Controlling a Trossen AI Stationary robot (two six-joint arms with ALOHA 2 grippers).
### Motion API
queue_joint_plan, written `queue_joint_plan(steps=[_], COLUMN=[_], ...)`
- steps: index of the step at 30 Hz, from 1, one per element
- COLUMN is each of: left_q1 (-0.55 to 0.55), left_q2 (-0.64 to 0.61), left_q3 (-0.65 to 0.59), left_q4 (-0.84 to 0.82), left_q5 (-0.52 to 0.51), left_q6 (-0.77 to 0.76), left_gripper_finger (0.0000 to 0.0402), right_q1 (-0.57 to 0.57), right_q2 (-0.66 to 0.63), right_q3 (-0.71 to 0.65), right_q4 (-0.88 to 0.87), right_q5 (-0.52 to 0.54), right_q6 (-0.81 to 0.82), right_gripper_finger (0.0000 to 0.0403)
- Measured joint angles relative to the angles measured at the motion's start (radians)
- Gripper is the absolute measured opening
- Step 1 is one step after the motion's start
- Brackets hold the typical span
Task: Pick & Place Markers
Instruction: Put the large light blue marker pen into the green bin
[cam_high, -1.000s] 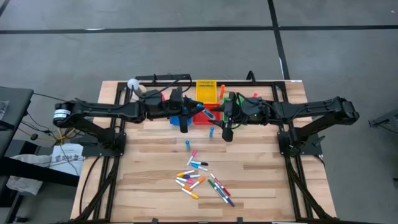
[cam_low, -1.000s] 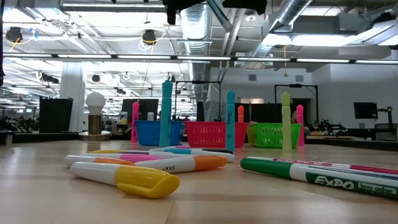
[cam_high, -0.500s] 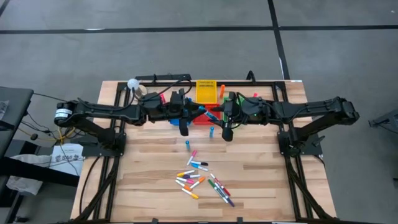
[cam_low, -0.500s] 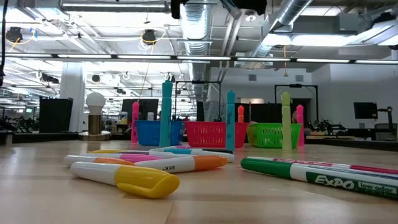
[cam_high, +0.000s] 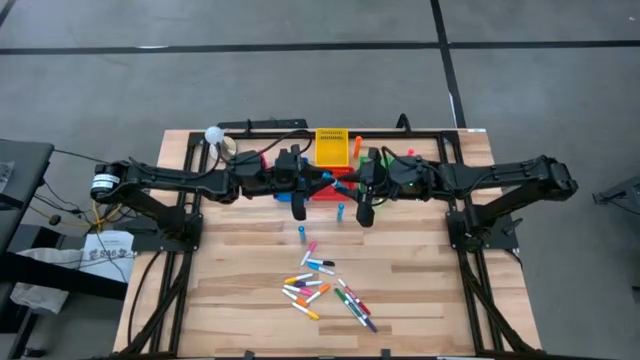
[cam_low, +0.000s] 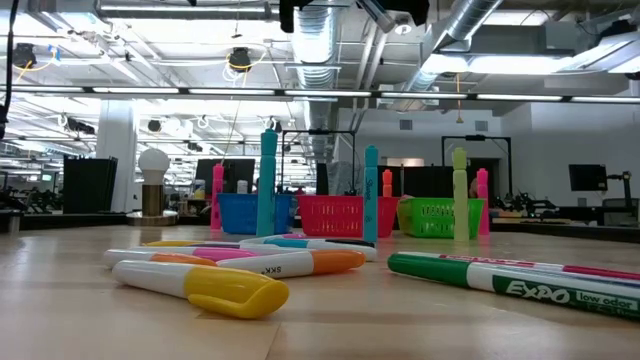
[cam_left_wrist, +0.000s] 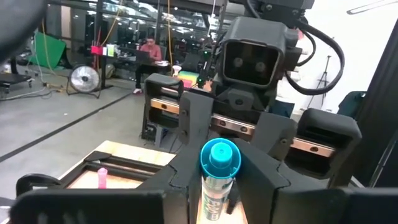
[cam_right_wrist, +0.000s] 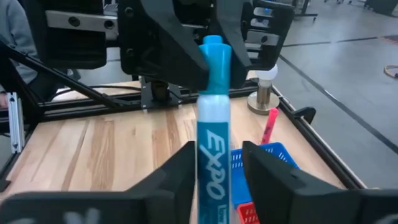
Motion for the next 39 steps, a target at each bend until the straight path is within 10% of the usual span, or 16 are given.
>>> queue_joint_plan(steps=[6, 16, 26, 39], left_q1=[0.000, 0.000, 0.012, 0.071], left_q2=[0.000, -0.001, -0.011, -0.243], left_q3=[0.000, 0.000, 0.000, 0.001], left_q4=[0.004, 0.017, 0.064, -0.035], left_q5=[-0.001, 0.000, 0.012, 0.004], left_q6=[0.000, 0.011, 0.020, 0.061], left_gripper_finger=[0.0085, 0.0100, 0.0200, 0.0219], right_q1=[-0.004, -0.004, -0.003, -0.062], right_q2=[0.000, 0.000, 0.000, 0.000], right_q3=[0.000, 0.000, 0.000, 0.000], right_q4=[0.002, 0.001, -0.003, -0.303], right_q5=[-0.008, -0.025, -0.030, -0.026], right_q6=[0.029, 0.052, 0.068, 0.150], right_gripper_finger=[0.0042, 0.0040, 0.0044, 0.0046])
